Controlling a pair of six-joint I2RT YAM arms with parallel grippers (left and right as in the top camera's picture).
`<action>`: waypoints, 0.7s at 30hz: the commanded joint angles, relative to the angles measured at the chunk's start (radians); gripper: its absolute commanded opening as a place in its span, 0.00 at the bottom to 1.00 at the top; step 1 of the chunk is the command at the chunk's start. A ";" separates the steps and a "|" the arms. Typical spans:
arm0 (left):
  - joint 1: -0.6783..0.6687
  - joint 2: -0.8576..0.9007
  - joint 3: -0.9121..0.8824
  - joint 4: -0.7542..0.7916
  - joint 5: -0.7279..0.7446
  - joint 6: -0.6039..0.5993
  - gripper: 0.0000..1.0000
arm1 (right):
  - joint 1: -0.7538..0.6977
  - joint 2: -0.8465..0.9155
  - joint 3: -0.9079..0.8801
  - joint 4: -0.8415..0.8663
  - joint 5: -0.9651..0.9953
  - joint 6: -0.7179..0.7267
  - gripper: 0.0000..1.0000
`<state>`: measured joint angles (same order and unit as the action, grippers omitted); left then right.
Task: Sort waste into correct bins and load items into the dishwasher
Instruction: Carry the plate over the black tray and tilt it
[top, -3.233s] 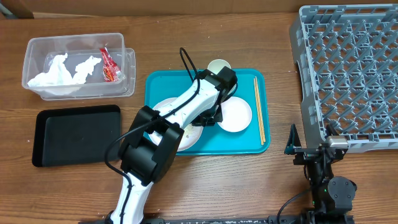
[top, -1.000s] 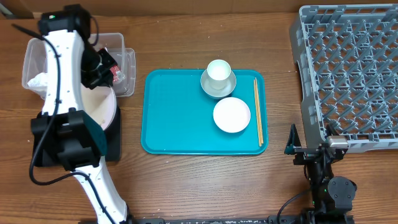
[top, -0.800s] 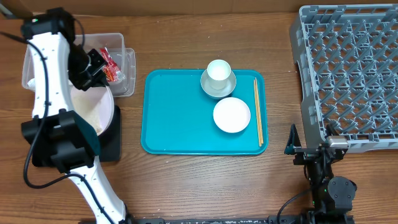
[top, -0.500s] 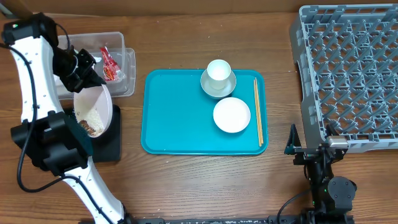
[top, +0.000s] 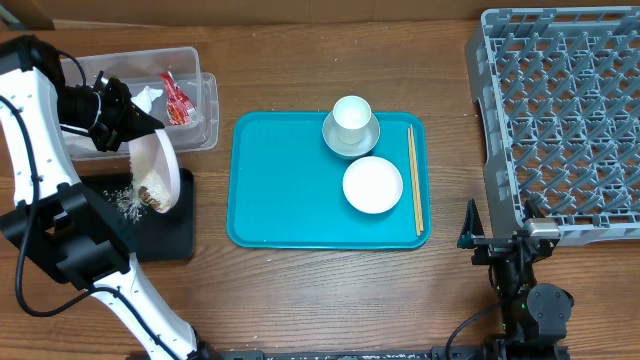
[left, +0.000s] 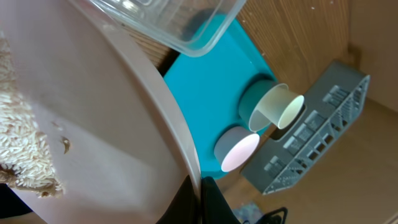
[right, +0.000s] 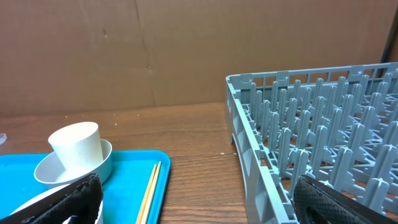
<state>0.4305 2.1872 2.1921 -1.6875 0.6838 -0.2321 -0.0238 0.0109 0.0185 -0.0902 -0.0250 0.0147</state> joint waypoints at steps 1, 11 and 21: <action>0.013 -0.018 -0.019 -0.003 0.077 0.051 0.04 | 0.000 -0.008 -0.010 0.006 0.005 -0.004 1.00; 0.050 -0.018 -0.024 -0.003 0.148 0.068 0.04 | 0.000 -0.008 -0.010 0.006 0.005 -0.004 1.00; 0.053 -0.019 -0.024 -0.003 0.149 0.042 0.04 | 0.000 -0.008 -0.010 0.006 0.005 -0.004 1.00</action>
<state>0.4801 2.1872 2.1696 -1.6882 0.7944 -0.1986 -0.0238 0.0109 0.0185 -0.0902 -0.0261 0.0151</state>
